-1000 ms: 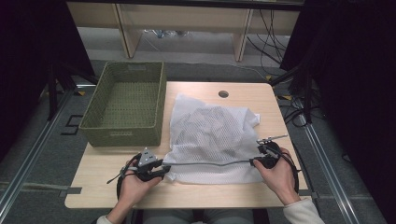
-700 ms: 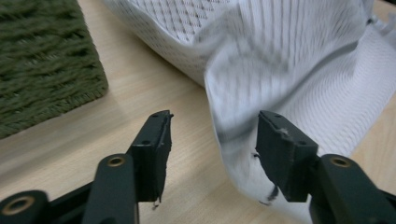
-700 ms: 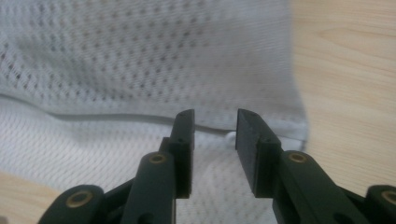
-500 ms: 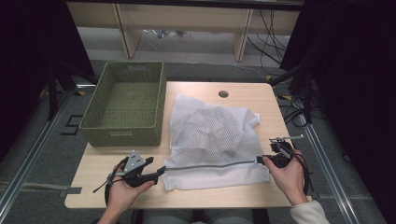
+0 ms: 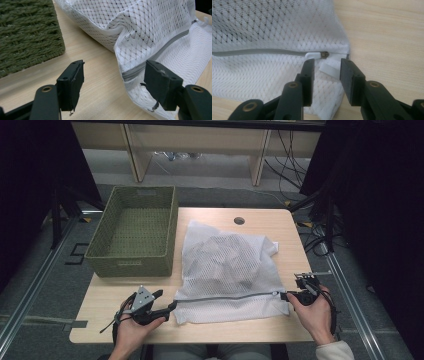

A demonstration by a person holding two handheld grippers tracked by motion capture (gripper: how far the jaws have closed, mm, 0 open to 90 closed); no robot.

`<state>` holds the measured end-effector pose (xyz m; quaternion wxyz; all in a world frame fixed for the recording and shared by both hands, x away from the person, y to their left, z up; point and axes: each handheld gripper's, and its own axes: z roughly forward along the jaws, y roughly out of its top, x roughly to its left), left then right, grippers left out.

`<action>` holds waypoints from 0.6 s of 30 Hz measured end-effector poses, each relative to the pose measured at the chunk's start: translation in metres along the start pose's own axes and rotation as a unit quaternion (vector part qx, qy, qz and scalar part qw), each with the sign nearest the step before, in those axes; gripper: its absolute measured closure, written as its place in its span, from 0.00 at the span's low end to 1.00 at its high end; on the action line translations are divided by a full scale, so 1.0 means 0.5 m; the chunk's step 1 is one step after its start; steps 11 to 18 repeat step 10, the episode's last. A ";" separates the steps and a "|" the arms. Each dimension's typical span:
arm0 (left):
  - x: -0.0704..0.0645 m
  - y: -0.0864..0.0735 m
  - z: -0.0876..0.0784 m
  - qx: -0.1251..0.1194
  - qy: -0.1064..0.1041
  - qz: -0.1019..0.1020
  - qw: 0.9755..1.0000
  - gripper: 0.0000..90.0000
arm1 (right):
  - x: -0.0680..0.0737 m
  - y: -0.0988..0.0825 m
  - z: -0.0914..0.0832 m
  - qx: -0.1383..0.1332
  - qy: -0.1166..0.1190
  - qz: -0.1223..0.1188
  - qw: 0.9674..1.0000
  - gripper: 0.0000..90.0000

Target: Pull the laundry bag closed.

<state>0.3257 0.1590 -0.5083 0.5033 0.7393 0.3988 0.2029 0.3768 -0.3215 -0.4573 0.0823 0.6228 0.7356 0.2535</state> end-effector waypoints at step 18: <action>-0.004 -0.003 0.004 -0.013 -0.009 0.006 1.000 0.36 | -0.011 0.003 0.004 0.006 0.018 -0.018 1.000 0.72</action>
